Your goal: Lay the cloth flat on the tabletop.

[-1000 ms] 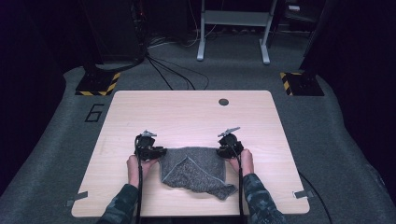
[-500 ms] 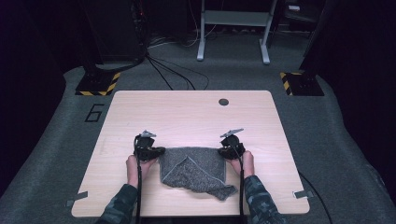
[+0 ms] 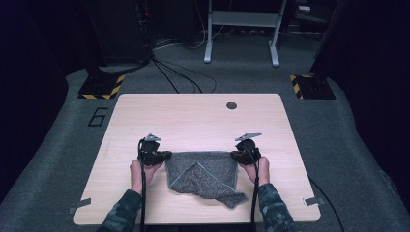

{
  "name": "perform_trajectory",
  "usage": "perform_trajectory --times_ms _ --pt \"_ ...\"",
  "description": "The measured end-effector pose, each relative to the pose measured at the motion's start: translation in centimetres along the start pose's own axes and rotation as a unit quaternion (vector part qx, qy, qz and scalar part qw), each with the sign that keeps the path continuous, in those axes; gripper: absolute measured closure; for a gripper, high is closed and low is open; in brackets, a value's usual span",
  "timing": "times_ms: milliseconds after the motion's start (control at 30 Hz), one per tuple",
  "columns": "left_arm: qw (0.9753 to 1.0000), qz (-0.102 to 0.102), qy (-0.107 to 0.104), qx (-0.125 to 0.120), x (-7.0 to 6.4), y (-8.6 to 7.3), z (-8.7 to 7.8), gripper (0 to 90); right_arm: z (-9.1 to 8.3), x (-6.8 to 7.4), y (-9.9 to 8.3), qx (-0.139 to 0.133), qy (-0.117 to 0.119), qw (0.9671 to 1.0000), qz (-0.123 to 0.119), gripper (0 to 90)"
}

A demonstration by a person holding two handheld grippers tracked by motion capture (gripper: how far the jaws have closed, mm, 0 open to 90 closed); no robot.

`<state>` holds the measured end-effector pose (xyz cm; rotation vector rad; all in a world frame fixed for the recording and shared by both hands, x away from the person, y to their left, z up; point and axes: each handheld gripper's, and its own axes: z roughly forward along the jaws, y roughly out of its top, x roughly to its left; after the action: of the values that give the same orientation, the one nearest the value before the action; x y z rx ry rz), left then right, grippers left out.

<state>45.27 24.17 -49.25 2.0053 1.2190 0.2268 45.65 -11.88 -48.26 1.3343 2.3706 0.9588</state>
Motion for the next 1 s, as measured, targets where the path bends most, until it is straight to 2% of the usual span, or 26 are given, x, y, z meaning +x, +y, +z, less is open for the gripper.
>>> perform_trajectory --times_ms 100,167,200,300,400,433,467,500,533,567,600,633,667,700,733,767,800,833,867,900,933,1000 --pt "0.9999 0.007 -0.003 0.012 0.1 0.6 0.4 86.4 -0.2 -0.2 0.4 0.001 -0.003 1.0 0.003 88.1" --pt "0.9999 0.0 -0.006 0.012 0.1 0.7 0.4 86.7 -0.2 -0.3 0.6 0.002 -0.004 1.0 -0.001 88.2" --pt "0.9999 0.007 -0.001 0.009 0.2 0.9 0.4 87.0 -0.4 -0.4 1.1 -0.001 -0.007 1.0 0.001 88.4" --pt "0.9999 -0.006 -0.012 -0.002 0.7 1.8 0.2 87.4 -0.6 -0.8 2.2 -0.008 -0.012 0.9999 -0.001 88.7" --pt "0.9999 -0.008 -0.009 -0.008 1.3 3.3 0.0 87.8 -0.8 -1.3 3.9 -0.018 -0.021 0.9996 -0.005 88.9" --pt "0.9999 -0.008 -0.009 -0.008 1.3 3.3 0.0 87.9 -0.8 -1.3 3.9 -0.018 -0.021 0.9996 -0.005 88.9" --pt "0.9999 -0.002 -0.002 -0.013 1.7 4.9 -0.2 88.0 -0.8 -1.7 5.5 -0.022 -0.03 0.9992 -0.011 89.0" --pt "0.9999 -0.002 -0.002 -0.013 1.7 4.9 -0.2 88.0 -0.8 -1.7 5.5 -0.022 -0.03 0.9992 -0.011 89.0" --pt "0.9995 0.012 0.017 -0.025 2.0 7.2 -0.8 88.1 -1.0 -2.3 7.7 -0.029 -0.043 0.9984 -0.022 89.1" --pt "0.9995 0.012 0.017 -0.025 2.0 7.2 -0.8 88.1 -1.2 -2.5 8.9 -0.038 -0.049 0.9978 -0.025 89.1" --pt "0.9979 0.028 0.035 -0.046 2.4 10.2 -2.0 88.2 -1.5 -2.8 10.2 -0.047 -0.057 0.9968 -0.031 89.1" --pt "0.9979 0.028 0.035 -0.046 2.4 10.2 -2.0 88.2 -1.5 -2.8 10.2 -0.047 -0.057 0.9968 -0.031 89.1" --pt "0.9968 0.034 0.044 -0.057 2.4 11.9 -2.8 88.2 -2.8 -3.0 13.2 -0.066 -0.076 0.994 -0.042 89.2" --pt "0.9947 0.049 0.056 -0.071 2.5 13.5 -3.8 88.2 -2.8 -3.0 13.2 -0.066 -0.076 0.994 -0.042 89.2" --pt "0.9902 0.067 0.072 -0.099 1.8 16.5 -6.1 88.2 -4.9 -2.9 16.2 -0.097 -0.092 0.9895 -0.055 89.2" --pt "0.9871 0.08 0.08 -0.112 1.3 17.6 -7.3 88.2 -6.2 -2.7 17.4 -0.112 -0.096 0.9875 -0.057 89.2" --pt "0.9843 0.093 0.084 -0.124 0.9 18.4 -8.4 88.2 -7.5 -2.6 18.3 -0.132 -0.099 0.984 -0.068 89.2" --pt "0.9843 0.093 0.084 -0.124 0.9 18.4 -8.4 88.2 -8.6 -2.3 19.1 -0.147 -0.103 0.9809 -0.075 89.1" --pt "0.9792 0.111 0.092 -0.143 0.0 19.1 -10.0 88.2 -9.8 -2.0 19.6 -0.157 -0.103 0.979 -0.08 89.1" --pt "0.9792 0.111 0.092 -0.143 0.0 19.1 -10.0 88.1 -9.8 -2.0 19.6 -0.157 -0.103 0.979 -0.08 89.1" --pt "0.9779 0.118 0.084 -0.151 -0.4 18.7 -10.7 88.1 -11.4 -1.6 19.6 -0.178 -0.099 0.975 -0.089 89.1" --pt "0.9786 0.122 0.076 -0.147 -0.7 17.5 -10.6 88.1 -12.1 -1.2 18.7 -0.186 -0.093 0.9734 -0.097 89.1"
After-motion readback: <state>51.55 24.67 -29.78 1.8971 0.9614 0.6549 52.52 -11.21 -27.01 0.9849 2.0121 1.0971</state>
